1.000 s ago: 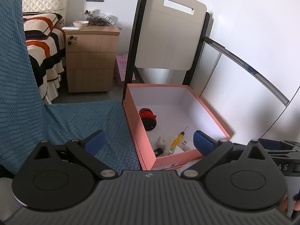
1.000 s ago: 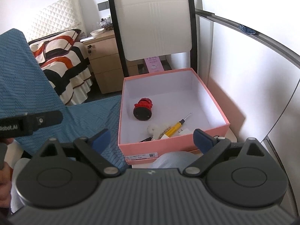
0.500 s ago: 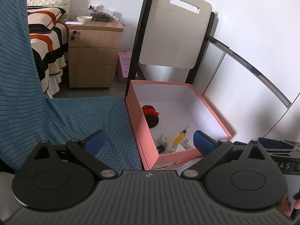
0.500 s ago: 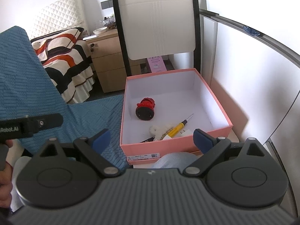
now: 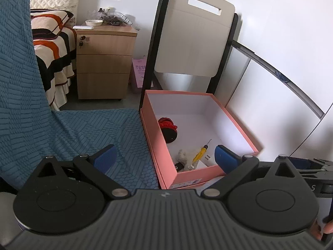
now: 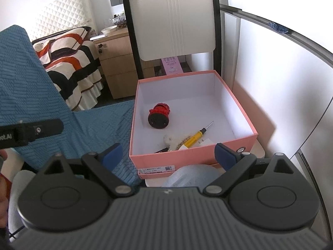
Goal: Organize rigid objects
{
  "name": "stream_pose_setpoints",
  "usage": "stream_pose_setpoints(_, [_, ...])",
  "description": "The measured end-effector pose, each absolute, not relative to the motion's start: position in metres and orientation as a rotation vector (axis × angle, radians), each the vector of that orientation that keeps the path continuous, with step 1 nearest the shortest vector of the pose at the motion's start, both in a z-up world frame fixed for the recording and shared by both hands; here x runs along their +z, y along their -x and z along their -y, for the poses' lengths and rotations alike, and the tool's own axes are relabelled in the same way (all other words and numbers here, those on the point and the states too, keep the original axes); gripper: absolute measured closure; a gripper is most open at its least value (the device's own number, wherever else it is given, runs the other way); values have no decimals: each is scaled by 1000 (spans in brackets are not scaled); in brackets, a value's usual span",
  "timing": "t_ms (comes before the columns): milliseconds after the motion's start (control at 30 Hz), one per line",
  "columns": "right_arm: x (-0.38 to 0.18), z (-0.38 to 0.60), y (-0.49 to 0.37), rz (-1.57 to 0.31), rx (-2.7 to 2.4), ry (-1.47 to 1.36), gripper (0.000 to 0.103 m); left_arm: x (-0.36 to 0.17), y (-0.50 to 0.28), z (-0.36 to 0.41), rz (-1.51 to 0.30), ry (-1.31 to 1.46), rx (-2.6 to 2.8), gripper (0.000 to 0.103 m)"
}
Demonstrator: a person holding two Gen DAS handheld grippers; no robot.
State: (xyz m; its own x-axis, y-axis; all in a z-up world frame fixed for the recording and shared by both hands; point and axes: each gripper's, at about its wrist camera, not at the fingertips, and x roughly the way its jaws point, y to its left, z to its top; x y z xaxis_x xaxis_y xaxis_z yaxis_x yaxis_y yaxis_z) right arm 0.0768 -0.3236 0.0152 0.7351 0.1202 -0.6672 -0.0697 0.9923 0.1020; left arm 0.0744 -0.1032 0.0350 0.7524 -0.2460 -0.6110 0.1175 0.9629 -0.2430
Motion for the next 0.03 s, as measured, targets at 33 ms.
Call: stream_pose_setpoints(33, [14, 323, -78, -741, 105, -72, 7, 34, -75, 103, -695, 197, -198, 1])
